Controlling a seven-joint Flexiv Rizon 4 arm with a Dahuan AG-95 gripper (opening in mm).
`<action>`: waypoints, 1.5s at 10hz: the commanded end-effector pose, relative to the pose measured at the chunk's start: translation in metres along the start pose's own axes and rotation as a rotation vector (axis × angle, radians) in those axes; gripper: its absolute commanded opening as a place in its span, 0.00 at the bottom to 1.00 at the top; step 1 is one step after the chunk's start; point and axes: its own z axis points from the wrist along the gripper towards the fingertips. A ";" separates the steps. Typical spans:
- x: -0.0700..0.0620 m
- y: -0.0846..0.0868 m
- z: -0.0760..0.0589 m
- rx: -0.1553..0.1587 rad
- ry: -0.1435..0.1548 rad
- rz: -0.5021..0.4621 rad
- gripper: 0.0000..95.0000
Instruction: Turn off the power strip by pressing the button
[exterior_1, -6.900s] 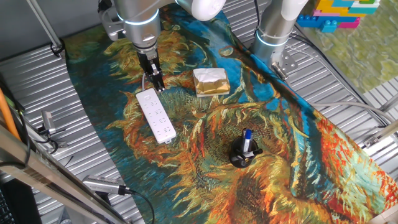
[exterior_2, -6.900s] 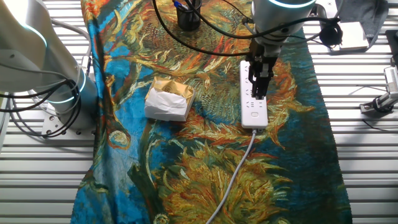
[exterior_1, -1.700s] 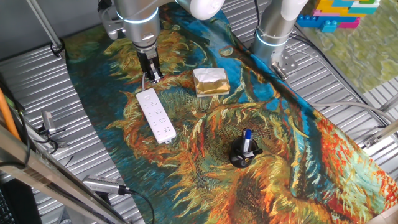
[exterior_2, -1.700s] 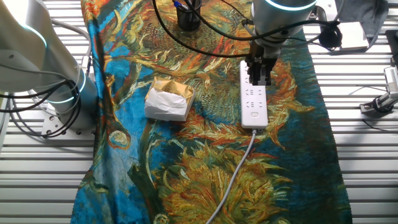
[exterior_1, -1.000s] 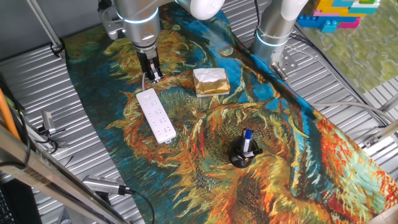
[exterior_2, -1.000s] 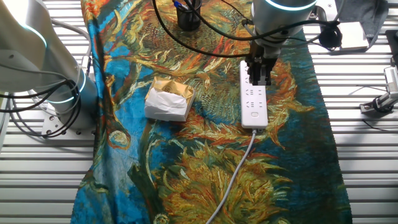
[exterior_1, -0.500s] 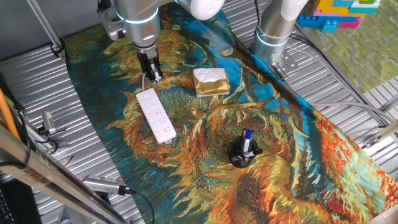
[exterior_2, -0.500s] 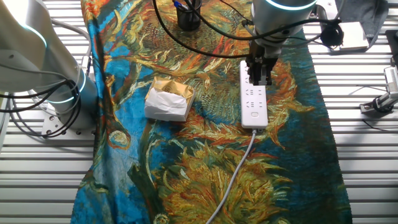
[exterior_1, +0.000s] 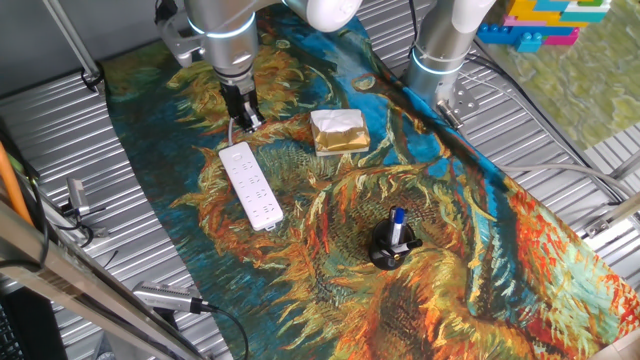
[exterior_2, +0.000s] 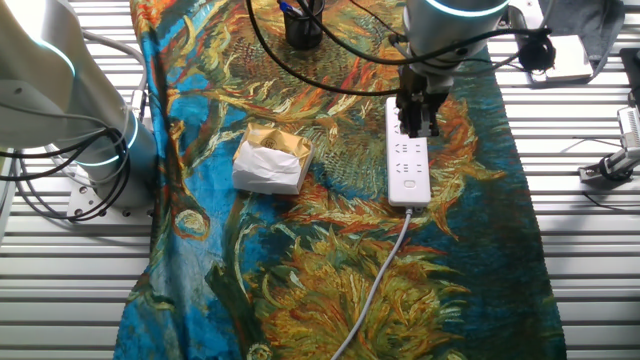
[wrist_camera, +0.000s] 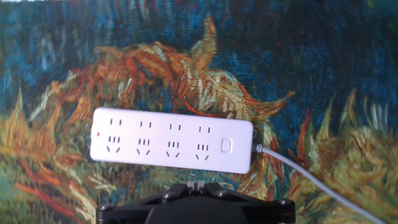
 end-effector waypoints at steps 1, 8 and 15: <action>0.003 0.002 -0.005 -0.013 0.010 -0.046 0.00; -0.005 -0.009 -0.010 -0.015 0.009 -0.179 0.00; -0.030 -0.040 0.026 -0.033 0.003 -0.226 0.00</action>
